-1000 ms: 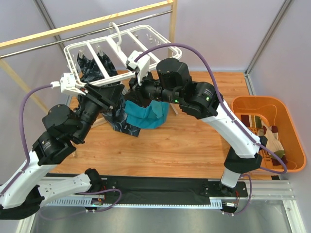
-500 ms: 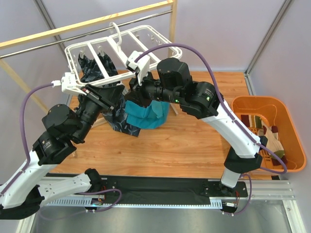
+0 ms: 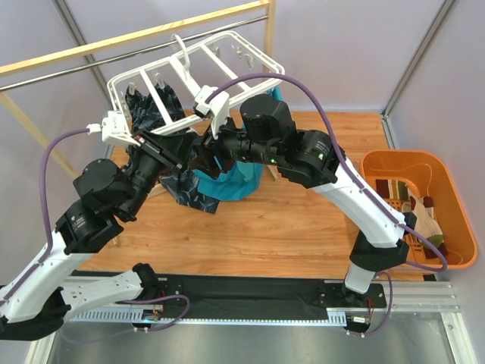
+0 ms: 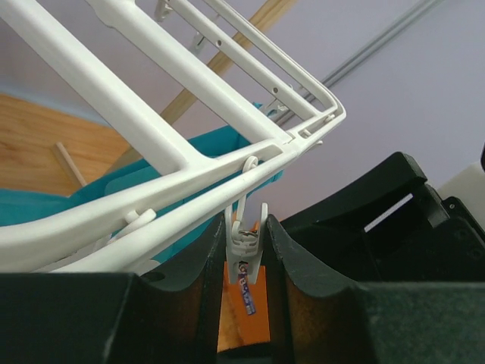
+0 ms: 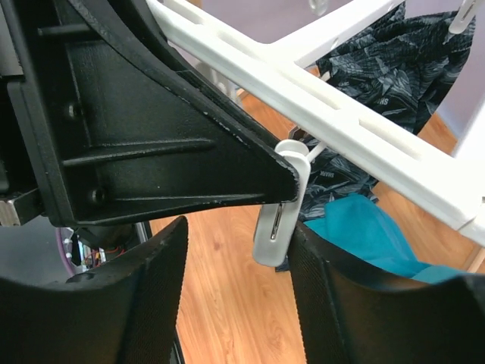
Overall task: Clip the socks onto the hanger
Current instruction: Open the clamp at the hanger, then pick up the sock from the bin.
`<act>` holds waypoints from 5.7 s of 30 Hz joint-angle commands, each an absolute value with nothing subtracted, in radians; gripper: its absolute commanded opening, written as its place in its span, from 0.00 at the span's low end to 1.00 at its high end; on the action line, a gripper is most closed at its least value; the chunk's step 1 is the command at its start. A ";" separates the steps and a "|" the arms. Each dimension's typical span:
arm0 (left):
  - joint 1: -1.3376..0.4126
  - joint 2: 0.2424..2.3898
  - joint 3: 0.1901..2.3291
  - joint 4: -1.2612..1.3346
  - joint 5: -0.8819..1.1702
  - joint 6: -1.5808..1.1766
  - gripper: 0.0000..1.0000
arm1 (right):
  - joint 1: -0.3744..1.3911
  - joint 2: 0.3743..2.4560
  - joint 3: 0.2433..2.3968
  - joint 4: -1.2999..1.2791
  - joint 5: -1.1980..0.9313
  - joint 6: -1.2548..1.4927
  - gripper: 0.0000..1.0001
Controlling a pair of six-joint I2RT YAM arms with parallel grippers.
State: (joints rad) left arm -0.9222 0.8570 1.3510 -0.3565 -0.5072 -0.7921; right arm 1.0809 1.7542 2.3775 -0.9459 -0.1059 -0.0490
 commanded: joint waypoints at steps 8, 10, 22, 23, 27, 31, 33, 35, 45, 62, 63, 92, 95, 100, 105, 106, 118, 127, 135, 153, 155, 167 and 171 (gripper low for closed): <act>-0.927 0.821 1.351 -0.393 -0.544 -0.844 0.00 | 1.089 1.642 2.269 -0.951 -0.002 -0.034 0.83; -0.927 0.813 1.350 -0.402 -0.554 -0.847 0.00 | 1.086 1.597 2.215 -0.950 -0.002 -0.025 0.87; -0.927 0.784 1.341 -0.430 -0.581 -0.844 0.00 | 0.960 1.197 1.775 -1.040 0.271 0.260 0.87; -0.927 0.782 1.341 -0.433 -0.587 -0.841 0.00 | 0.907 1.177 1.763 -1.058 0.322 0.288 0.85; -0.927 0.770 1.321 -0.417 -0.594 -0.835 0.00 | 0.667 1.056 1.654 -1.117 0.468 0.400 0.67; -0.927 0.747 1.307 -0.408 -0.607 -0.831 0.00 | 0.337 0.970 1.481 -1.103 0.545 0.417 0.45; -0.927 0.738 1.286 -0.375 -0.609 -0.824 0.00 | 0.120 0.966 1.413 -1.071 0.480 0.420 0.43; -0.927 0.730 1.281 -0.371 -0.614 -0.827 0.00 | -0.077 0.995 1.318 -1.019 0.390 0.446 0.46; -0.927 0.742 1.255 -0.350 -0.572 -0.861 0.00 | -0.347 1.230 1.118 -0.772 0.334 0.650 0.67; -0.927 0.719 1.221 -0.351 -0.597 -0.873 0.00 | -0.483 1.428 1.126 -0.597 0.466 0.929 0.79; -0.927 0.718 1.223 -0.348 -0.595 -0.874 0.00 | -0.483 1.452 1.130 -0.598 0.456 0.946 0.79; -0.927 0.747 1.243 -0.345 -0.577 -0.853 0.00 | -0.483 1.689 1.166 -0.584 0.580 1.137 0.49; -0.927 0.750 1.243 -0.345 -0.572 -0.853 0.00 | -0.482 1.697 1.157 -0.562 0.597 1.115 0.38; -0.927 0.746 1.238 -0.345 -0.571 -0.853 0.00 | -0.483 1.689 1.135 -0.528 0.574 1.068 0.02; -0.927 0.744 1.238 -0.339 -0.565 -0.850 0.00 | -0.472 1.635 1.120 -0.502 0.519 0.988 0.00; -0.927 0.744 1.238 -0.339 -0.565 -0.850 0.00 | -0.465 1.597 1.103 -0.493 0.512 0.970 0.00; -0.927 0.727 1.215 -0.331 -0.560 -0.845 0.00 | -0.428 1.413 1.066 -0.447 0.232 0.583 0.32; -0.927 0.719 1.204 -0.367 -0.513 -0.818 0.00 | -0.428 1.408 1.115 -0.513 0.203 0.439 0.41; -0.927 0.654 1.138 -0.373 -0.506 -0.821 0.00 | -0.425 1.397 1.155 -0.477 0.176 0.030 0.39; -0.927 0.601 1.137 -0.354 -0.479 -0.742 0.00 | -0.580 1.563 1.158 -0.494 -0.351 -0.564 0.48; -0.927 0.603 1.146 -0.350 -0.465 -0.746 0.00 | -0.578 1.589 1.143 -0.469 -0.348 -0.561 0.50; -0.927 0.663 1.158 -0.330 -0.399 -0.779 0.00 | -0.607 1.755 1.176 -0.422 -0.328 -0.511 0.54; -0.927 0.676 1.176 -0.336 -0.399 -0.775 0.00 | -0.606 1.798 1.190 -0.397 -0.321 -0.502 0.54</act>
State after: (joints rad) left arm -0.9222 0.6659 1.1419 -0.3099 -0.4477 -0.7799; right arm -0.6071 1.7748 1.1587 -0.4347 -0.3237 -0.5171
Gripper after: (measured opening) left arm 0.298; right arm 0.535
